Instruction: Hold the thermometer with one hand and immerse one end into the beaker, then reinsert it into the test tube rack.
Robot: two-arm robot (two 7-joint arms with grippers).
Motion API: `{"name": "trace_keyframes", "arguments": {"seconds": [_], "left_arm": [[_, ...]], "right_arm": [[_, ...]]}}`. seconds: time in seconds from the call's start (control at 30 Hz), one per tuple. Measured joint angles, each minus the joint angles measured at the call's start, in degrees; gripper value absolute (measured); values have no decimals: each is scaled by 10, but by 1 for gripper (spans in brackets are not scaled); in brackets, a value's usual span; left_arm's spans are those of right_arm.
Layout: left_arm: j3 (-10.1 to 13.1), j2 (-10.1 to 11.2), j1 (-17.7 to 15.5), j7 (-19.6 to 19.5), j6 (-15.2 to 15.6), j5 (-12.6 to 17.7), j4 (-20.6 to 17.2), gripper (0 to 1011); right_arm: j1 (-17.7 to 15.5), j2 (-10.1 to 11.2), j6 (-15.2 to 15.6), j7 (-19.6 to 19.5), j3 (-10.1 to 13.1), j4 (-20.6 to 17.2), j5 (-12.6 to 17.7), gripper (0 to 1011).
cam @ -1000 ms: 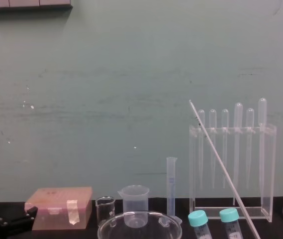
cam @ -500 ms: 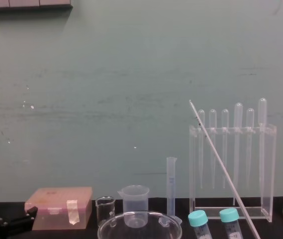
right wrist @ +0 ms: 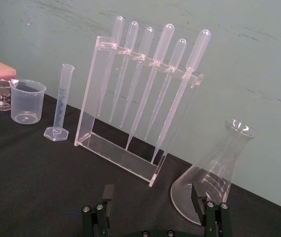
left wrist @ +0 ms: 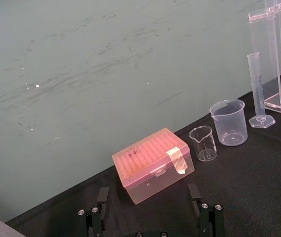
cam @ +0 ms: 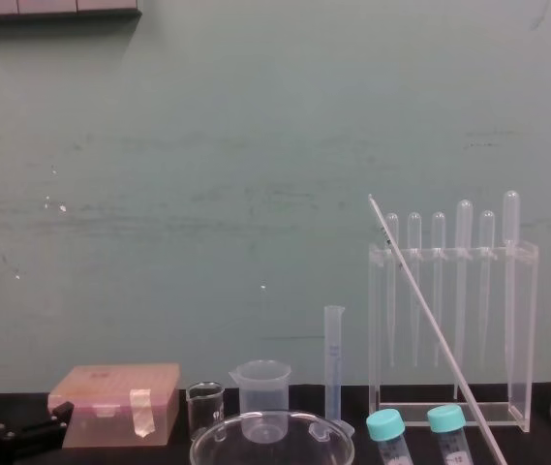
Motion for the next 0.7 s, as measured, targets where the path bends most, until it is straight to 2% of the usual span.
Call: {"name": "trace_keyframes", "arguments": {"seconds": [0.7], "left_arm": [[0,0,0,0,0,0,0,1008]], "right_arm": [[0,0,0,0,0,0,0,1003]]}}
